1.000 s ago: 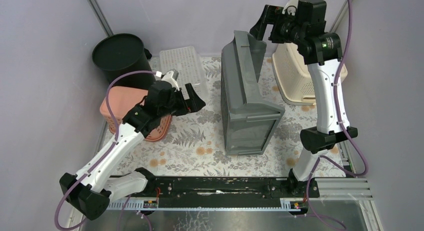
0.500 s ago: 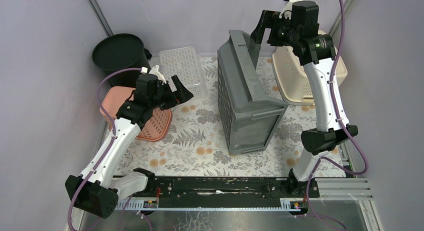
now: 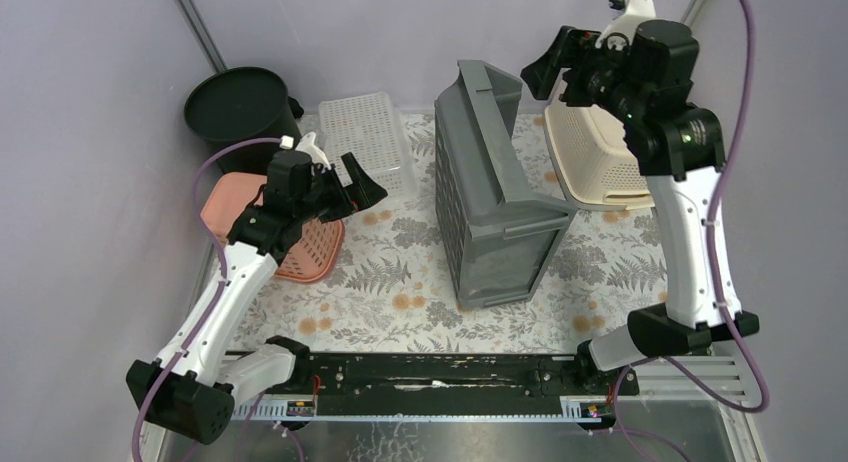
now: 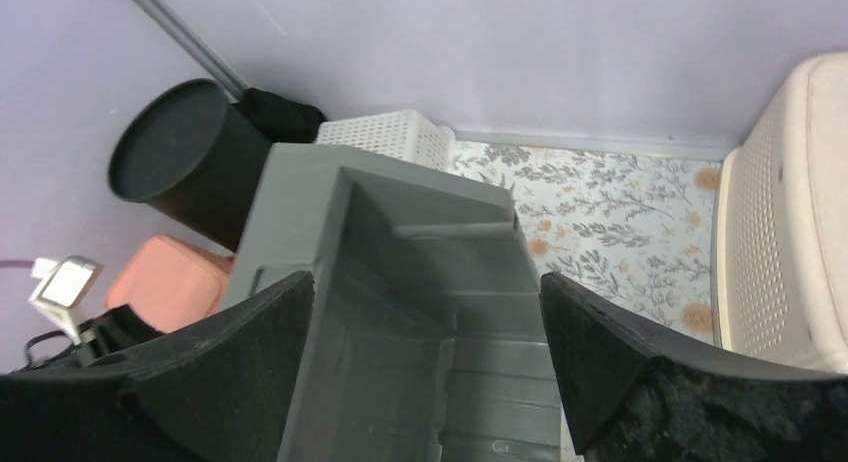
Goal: Turn the large container upside down
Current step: Turn the container upside down at the center of the board.
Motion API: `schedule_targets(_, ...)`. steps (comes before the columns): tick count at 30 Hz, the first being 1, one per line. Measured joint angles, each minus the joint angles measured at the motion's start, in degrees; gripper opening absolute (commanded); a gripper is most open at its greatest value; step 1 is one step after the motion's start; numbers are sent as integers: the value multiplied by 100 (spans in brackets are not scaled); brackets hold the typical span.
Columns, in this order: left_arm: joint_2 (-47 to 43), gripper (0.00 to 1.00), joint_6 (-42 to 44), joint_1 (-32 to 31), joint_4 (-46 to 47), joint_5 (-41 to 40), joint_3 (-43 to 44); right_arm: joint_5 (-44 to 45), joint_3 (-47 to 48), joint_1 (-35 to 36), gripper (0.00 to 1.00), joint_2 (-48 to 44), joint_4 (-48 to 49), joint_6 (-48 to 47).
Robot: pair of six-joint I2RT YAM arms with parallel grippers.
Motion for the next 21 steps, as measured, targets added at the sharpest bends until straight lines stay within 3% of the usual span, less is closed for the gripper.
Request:
schedule_targets(7,-114,100,-20,0,-2,33,-39,-409,-46,0,80,-461,-15,-13)
schedule_targets(21,-407,100,-160,0,-35,76,-131,-2262,-245,35,84,-151,-153,48)
